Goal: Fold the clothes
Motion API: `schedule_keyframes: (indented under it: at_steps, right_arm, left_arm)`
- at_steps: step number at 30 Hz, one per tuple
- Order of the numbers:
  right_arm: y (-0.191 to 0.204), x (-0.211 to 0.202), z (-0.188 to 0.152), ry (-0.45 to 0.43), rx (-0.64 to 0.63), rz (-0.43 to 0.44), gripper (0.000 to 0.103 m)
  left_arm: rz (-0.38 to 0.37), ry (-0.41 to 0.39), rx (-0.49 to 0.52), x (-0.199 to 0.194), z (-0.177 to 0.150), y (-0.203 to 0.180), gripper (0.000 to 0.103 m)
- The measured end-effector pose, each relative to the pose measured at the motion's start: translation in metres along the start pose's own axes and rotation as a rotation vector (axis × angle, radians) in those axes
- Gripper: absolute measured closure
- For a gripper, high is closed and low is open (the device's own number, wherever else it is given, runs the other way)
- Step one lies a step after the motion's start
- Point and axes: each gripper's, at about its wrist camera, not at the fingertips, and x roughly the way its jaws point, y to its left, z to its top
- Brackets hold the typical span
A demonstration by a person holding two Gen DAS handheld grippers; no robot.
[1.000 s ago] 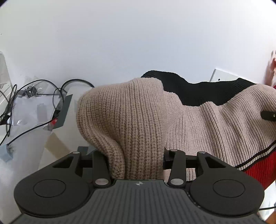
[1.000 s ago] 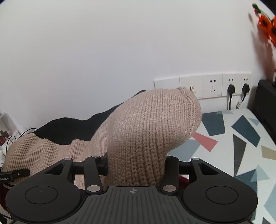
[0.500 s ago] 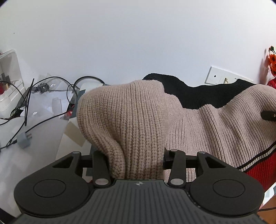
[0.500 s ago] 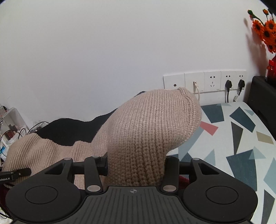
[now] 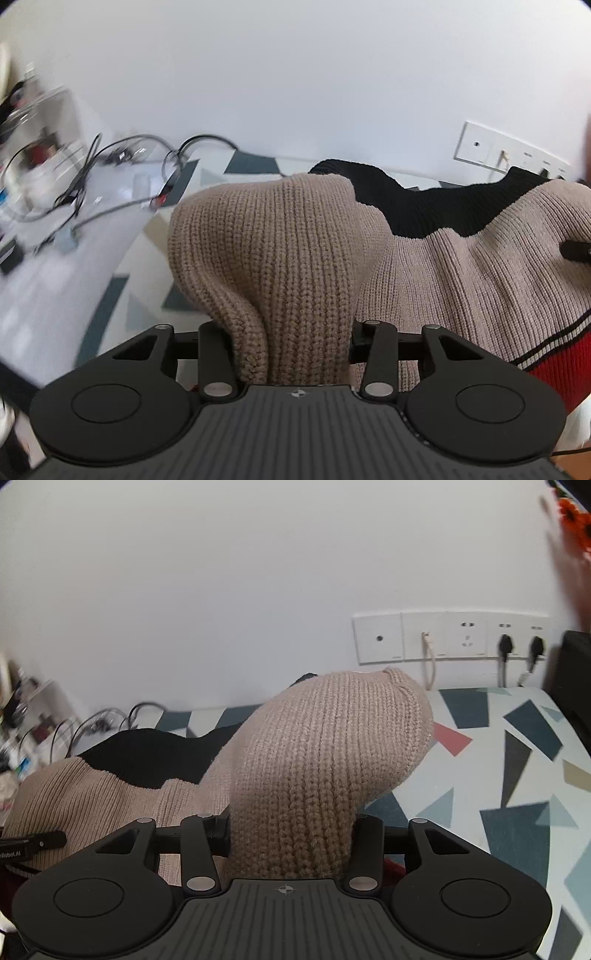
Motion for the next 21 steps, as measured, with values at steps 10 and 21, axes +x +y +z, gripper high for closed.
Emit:
schedule_keyframes:
  at_steps: [10, 21]
  right_arm:
    - [-0.015, 0.012, 0.024, 0.058, -0.199, 0.195, 0.062]
    - [0.127, 0.018, 0.027, 0.082, -0.418, 0.535, 0.062]
  left_arm:
    - [0.172, -0.027, -0.234, -0.059, -0.045, -0.017, 0.060]
    - [0.446, -0.103, -0.494, -0.177, -0.095, 0.075, 0.060]
